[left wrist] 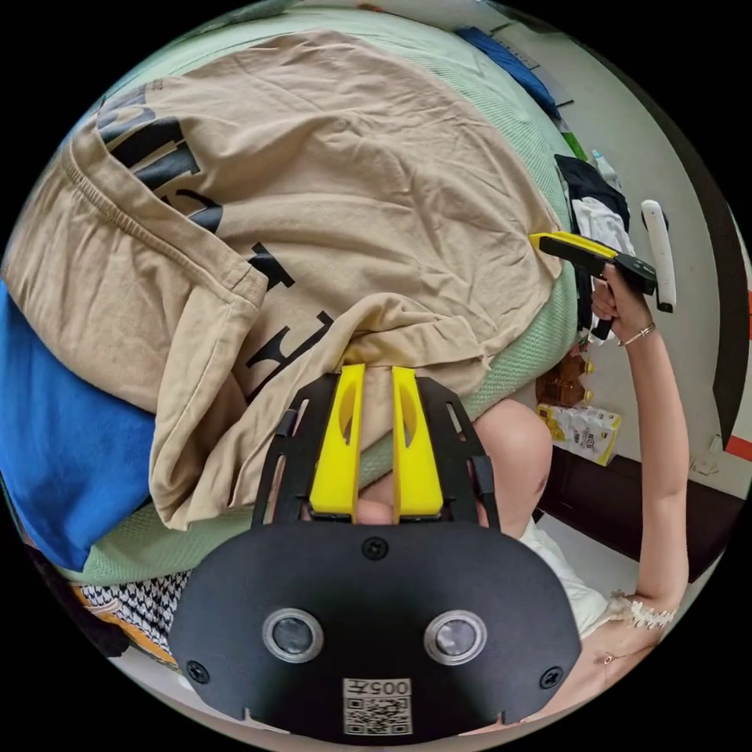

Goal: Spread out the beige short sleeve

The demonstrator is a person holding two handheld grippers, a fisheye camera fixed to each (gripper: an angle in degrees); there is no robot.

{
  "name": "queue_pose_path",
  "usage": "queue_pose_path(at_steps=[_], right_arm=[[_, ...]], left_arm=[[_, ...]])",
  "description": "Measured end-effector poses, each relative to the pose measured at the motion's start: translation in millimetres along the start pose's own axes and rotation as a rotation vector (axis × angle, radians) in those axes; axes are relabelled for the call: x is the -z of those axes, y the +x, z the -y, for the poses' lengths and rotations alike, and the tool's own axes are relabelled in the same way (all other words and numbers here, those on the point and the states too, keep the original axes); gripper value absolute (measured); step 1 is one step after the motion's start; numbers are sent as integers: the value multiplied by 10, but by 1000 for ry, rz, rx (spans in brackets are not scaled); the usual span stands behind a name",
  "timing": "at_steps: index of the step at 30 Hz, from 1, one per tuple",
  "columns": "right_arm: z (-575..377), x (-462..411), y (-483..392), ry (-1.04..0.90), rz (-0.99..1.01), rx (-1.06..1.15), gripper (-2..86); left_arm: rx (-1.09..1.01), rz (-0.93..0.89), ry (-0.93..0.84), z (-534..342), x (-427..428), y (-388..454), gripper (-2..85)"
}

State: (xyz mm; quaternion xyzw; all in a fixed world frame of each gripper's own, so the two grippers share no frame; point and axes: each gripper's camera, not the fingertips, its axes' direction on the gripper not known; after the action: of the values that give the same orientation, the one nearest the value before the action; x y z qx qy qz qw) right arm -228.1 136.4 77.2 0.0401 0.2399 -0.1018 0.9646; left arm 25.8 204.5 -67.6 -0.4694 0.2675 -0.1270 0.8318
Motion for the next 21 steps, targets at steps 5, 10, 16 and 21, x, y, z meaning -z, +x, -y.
queue_pose_path(at_steps=[5, 10, 16, 21], right_arm=[[-75, 195, 169, 14, 4, 0, 39], [-373, 582, 269, 23, 43, 55, -14], [-1078, 1429, 488, 57, 177, 164, -16], [-1854, 2102, 428, 43, 367, 290, -16]], left_arm=[[4, 113, 12, -70, 11, 209, 59], [-31, 131, 2, -306, 150, 359, 16], [-92, 177, 63, -939, 819, 416, 4], [-126, 210, 141, -1669, 1442, 406, 1]])
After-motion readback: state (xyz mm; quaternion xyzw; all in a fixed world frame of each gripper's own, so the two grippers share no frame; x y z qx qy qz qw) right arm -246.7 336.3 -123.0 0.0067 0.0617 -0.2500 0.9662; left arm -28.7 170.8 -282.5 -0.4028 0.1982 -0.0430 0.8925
